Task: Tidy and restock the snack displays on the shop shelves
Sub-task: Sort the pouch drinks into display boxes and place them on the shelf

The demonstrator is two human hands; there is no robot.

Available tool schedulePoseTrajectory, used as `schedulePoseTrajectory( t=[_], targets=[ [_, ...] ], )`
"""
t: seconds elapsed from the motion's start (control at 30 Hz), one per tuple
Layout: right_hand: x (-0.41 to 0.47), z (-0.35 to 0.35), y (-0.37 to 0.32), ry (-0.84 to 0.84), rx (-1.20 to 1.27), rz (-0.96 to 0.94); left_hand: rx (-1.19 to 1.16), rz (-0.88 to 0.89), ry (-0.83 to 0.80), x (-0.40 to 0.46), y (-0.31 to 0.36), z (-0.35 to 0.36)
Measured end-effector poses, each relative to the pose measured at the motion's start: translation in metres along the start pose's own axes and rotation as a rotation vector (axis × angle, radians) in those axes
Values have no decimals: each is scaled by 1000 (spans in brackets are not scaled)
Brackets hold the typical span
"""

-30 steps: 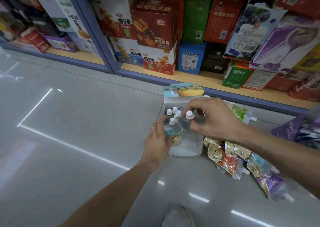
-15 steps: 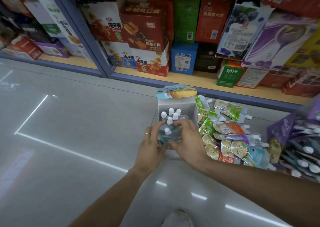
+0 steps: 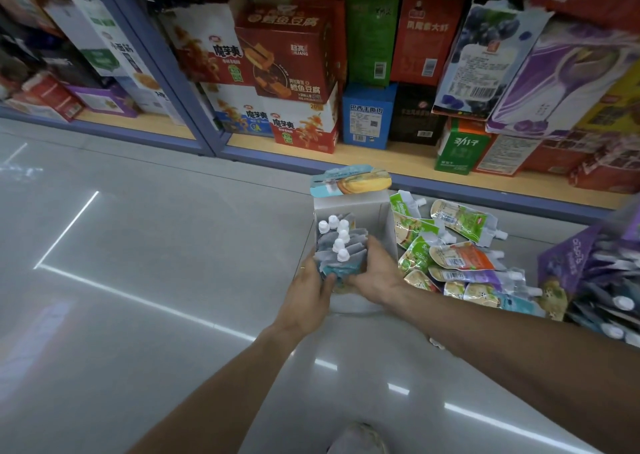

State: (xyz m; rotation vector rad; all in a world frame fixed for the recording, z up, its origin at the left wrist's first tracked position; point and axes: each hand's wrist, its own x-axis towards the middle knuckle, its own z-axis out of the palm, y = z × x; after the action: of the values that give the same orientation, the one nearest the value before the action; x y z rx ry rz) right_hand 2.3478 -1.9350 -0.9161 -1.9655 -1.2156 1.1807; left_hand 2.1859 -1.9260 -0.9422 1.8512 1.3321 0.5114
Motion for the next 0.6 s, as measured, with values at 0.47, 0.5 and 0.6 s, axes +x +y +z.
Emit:
schedulePoseTrajectory(
  t=[0.47,0.5,0.6],
  targets=[
    [-17,-12,16,16,-241,-18,-1,-165,144,-16,-7,9],
    [-28,-15,19,27,-216,-23,63,-166,230,-24,-2,8],
    [-66,-31,36,63,-82,-112,226,115,438,-46,17,8]
  ],
)
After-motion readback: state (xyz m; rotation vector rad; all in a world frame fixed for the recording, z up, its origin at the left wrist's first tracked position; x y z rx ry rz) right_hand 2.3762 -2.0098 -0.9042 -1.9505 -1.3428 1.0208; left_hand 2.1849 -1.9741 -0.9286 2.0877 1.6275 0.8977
